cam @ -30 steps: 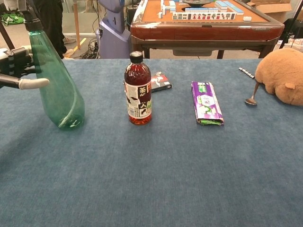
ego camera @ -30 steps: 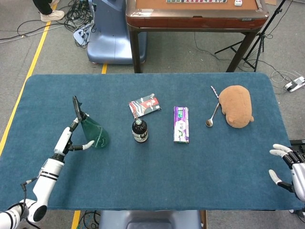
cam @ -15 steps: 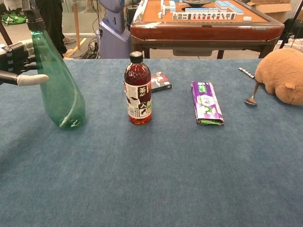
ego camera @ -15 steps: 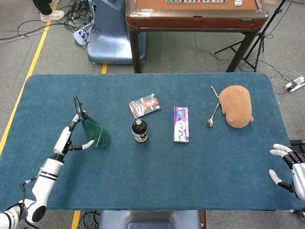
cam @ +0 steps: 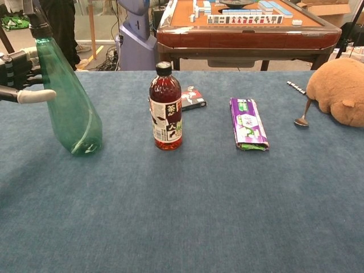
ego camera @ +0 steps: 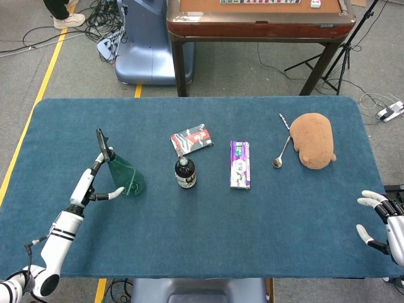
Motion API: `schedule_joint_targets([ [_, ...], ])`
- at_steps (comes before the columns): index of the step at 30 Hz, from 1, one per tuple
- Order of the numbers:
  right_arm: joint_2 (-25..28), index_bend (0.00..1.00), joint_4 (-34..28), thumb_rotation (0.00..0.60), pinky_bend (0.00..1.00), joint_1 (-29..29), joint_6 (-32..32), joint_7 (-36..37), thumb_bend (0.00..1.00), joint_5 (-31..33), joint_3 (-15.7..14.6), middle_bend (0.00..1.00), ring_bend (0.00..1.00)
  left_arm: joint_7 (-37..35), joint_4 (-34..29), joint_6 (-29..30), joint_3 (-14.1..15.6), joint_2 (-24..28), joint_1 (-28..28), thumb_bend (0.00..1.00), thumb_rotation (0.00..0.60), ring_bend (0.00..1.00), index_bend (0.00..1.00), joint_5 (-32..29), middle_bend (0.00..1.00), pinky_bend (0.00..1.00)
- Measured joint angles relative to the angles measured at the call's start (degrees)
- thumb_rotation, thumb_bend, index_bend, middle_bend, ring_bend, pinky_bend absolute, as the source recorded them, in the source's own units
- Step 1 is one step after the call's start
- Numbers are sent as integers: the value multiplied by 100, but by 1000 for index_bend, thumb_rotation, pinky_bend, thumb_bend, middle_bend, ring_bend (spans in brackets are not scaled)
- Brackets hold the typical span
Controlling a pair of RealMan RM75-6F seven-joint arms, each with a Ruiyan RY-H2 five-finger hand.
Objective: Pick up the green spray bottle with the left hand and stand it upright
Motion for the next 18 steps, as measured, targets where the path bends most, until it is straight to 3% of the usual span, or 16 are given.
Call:
schedule_joint_targets([
  [9, 9, 318, -1, 600, 295, 11, -4, 7, 270, -3, 9, 245, 184, 261, 117, -63, 74, 161, 16, 231, 600, 0, 0, 37, 15, 0],
  [18, -11, 318, 29, 600, 294, 35, -27, 42, 270, -7, 17, 245, 184, 993, 43, -78, 189, 627, 185, 231, 600, 0, 0, -80, 14, 0],
])
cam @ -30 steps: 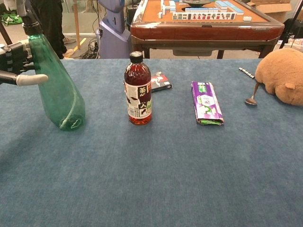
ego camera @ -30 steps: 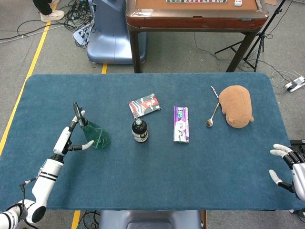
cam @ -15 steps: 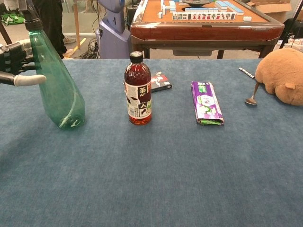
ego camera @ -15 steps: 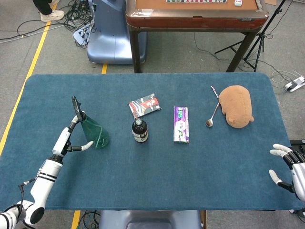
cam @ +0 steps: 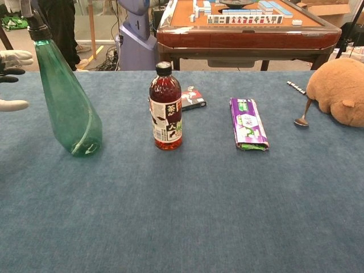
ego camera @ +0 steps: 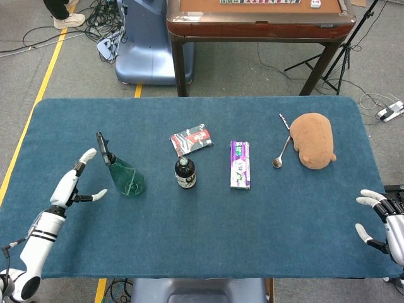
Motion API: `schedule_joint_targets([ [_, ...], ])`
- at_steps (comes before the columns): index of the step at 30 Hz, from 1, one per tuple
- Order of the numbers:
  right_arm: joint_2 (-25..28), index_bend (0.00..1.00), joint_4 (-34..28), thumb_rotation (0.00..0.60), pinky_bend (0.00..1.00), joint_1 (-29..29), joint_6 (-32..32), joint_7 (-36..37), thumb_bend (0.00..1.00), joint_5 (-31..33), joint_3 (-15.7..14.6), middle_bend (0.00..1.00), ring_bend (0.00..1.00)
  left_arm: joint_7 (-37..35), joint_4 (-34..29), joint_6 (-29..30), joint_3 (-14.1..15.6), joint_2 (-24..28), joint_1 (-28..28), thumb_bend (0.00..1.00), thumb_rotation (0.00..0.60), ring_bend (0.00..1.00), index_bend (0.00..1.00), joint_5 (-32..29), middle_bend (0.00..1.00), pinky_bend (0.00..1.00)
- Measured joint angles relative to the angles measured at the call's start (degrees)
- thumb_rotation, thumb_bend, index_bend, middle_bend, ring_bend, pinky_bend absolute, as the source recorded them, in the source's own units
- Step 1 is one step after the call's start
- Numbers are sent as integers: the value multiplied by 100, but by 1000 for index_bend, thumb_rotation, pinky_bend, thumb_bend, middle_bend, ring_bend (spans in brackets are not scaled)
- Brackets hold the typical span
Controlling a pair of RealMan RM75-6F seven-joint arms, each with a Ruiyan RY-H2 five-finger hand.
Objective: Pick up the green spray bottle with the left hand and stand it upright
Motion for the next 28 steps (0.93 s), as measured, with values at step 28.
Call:
schedule_joint_targets([
  [28, -117, 318, 81, 600, 295, 132, -229, 5, 270, 28, -15, 245, 184, 5060, -2405, 2074, 738, 1023, 1544, 230, 600, 0, 59, 157, 15, 0],
])
